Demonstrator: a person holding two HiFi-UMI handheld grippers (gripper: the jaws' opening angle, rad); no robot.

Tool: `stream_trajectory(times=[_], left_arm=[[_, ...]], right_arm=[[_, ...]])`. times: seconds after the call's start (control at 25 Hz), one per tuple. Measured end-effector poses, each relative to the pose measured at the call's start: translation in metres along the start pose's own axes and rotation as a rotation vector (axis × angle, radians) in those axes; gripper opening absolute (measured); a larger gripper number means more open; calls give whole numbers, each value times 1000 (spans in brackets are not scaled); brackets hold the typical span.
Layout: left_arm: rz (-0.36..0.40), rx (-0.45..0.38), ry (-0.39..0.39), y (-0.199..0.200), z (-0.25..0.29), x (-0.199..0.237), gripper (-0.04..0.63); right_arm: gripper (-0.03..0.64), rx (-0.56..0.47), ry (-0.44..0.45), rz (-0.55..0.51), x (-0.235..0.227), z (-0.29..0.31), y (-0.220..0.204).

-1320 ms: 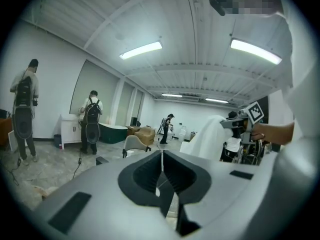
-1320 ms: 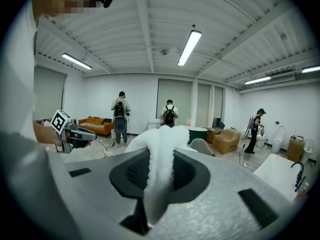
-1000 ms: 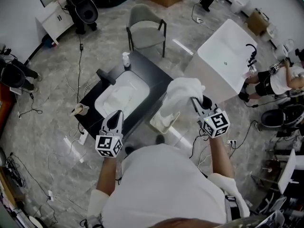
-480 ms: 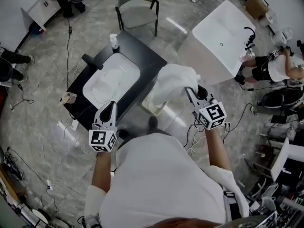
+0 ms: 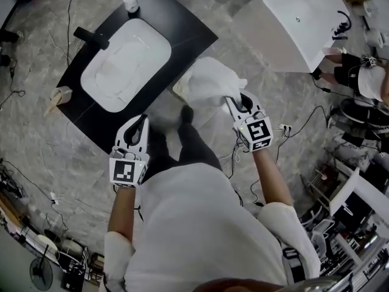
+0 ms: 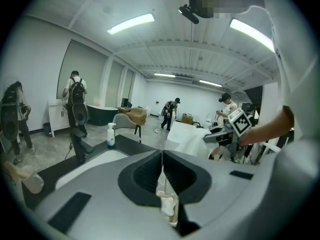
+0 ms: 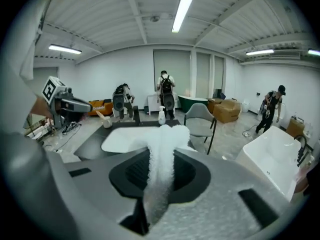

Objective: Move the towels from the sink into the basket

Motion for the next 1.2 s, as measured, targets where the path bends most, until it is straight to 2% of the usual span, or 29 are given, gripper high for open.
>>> stream_trajectory(times=[0.12,0.36,0.48,0.6,0.72,0.8,0.88,0.96,1.08,1.2], left_arm=[[11,90,-22,-42,28,-12,12],[22,189,-53,-143,88,-30,12],[56,231,-81,-193,112,-35,12],[12,304,-90,-248,130,-39,12],[65,320,-146,-293,151,-47,12],[59,342,-148,-320,160,-49,12],[41,345,-137,-340,162,-47,13],[18,354,-120,-361,162,-43,12],[32,370,-128,-386,164,-45,12],[55,364,-139,-390,158,-52,12]], right_arm=[[71,53,12,28,-11,51,-67],[72,194,18,105,-42,163,-234],[72,284,-1,147,-57,209,-321],[72,350,-11,200,-66,251,-403],[72,424,-11,212,-73,296,-478],[82,478,-27,194,-79,323,-519],[144,545,-40,194,-77,344,-554],[258,581,-38,229,-72,361,-579],[309,573,-21,252,-69,370,-596],[343,559,9,234,-62,360,-588]])
Point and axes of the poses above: the fingertips, and each gripper's own axes: z forward along the fingers, x to its left, y out of its top, the point moved 2 cm from there along -z, backward along the fingers, and after that the axes turned 8 degrees about y, right-handed, at the moved point
